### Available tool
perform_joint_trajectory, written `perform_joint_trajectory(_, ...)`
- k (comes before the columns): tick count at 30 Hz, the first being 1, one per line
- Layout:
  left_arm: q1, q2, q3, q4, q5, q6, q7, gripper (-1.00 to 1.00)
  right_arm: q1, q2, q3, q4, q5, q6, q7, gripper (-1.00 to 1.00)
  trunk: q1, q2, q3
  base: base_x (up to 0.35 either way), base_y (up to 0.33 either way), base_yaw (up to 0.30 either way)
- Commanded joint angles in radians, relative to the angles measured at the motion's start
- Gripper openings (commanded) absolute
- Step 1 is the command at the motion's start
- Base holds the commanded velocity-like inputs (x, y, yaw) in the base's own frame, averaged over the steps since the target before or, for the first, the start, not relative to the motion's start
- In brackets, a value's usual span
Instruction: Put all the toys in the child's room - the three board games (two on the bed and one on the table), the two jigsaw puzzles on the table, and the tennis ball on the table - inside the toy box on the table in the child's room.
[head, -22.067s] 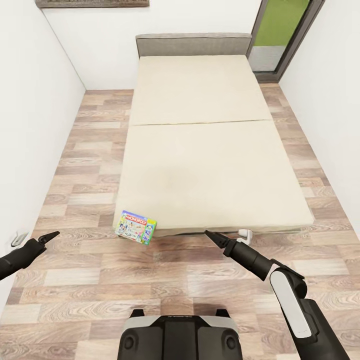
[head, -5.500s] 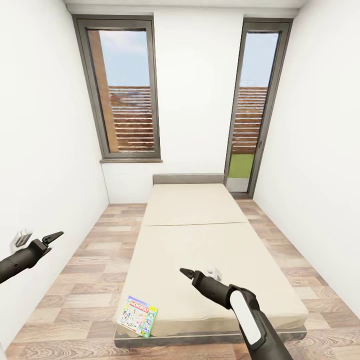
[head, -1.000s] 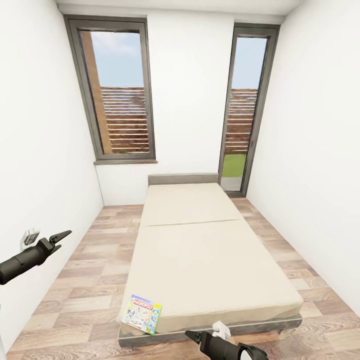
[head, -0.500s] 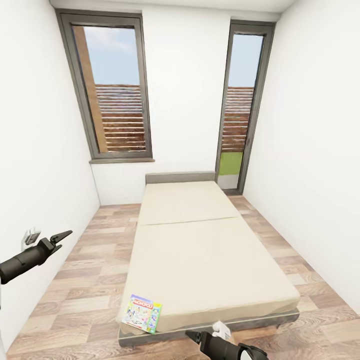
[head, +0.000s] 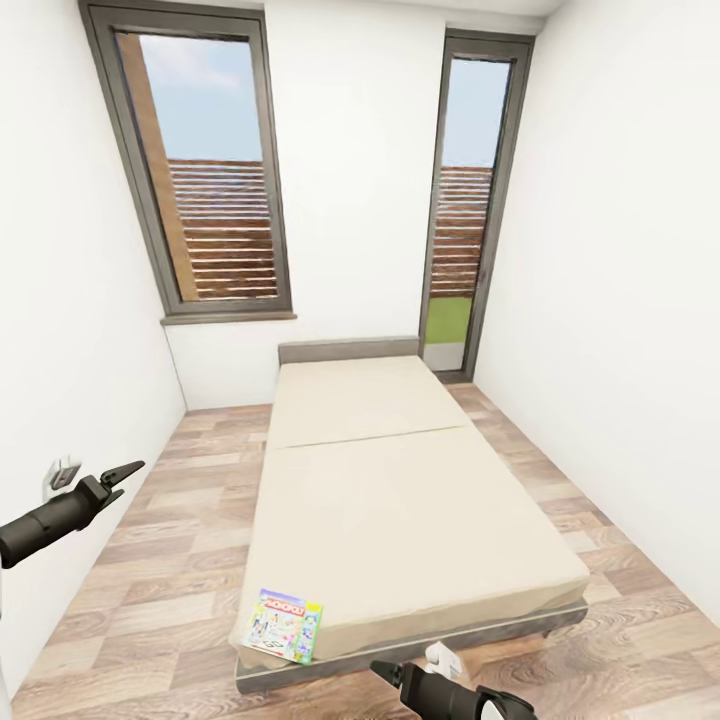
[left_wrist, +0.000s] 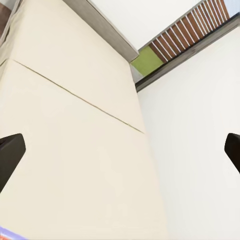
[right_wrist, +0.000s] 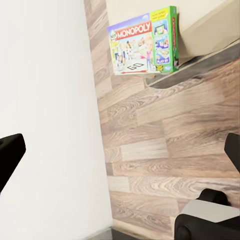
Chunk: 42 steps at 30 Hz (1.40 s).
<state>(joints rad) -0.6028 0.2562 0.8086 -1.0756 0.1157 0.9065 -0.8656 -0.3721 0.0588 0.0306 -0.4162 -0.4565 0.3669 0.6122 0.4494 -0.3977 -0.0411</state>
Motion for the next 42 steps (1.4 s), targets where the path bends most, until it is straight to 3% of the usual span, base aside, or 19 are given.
perform_joint_trajectory(1,-0.001,0.0,0.001,0.0,0.003,0.006,-0.001,1.0,-0.001,0.0,0.003,-0.001,-0.011,0.006,-0.001,1.0,0.001,-0.002,-0.003,0.0,0.045,-0.021)
perform_joint_trajectory(28,-0.002,0.0,0.001,0.0,0.004,0.006,-0.001,1.0,-0.001,0.001,0.003,-0.001,-0.009,-0.033,-0.002,1.0,0.001,-0.002,-0.01,0.0,0.021,-0.002)
perform_joint_trajectory(34,-0.001,0.0,0.001,0.0,0.004,0.006,-0.001,1.0,-0.001,0.015,0.004,0.011,-0.007,-0.064,-0.004,1.0,0.001,-0.002,-0.01,0.0,0.013,0.0)
perform_joint_trajectory(42,-0.001,0.0,0.001,0.0,0.004,0.006,-0.001,1.0,-0.009,0.041,0.01,0.103,-0.005,-0.094,-0.015,1.0,0.001,-0.002,-0.01,0.0,0.001,0.0)
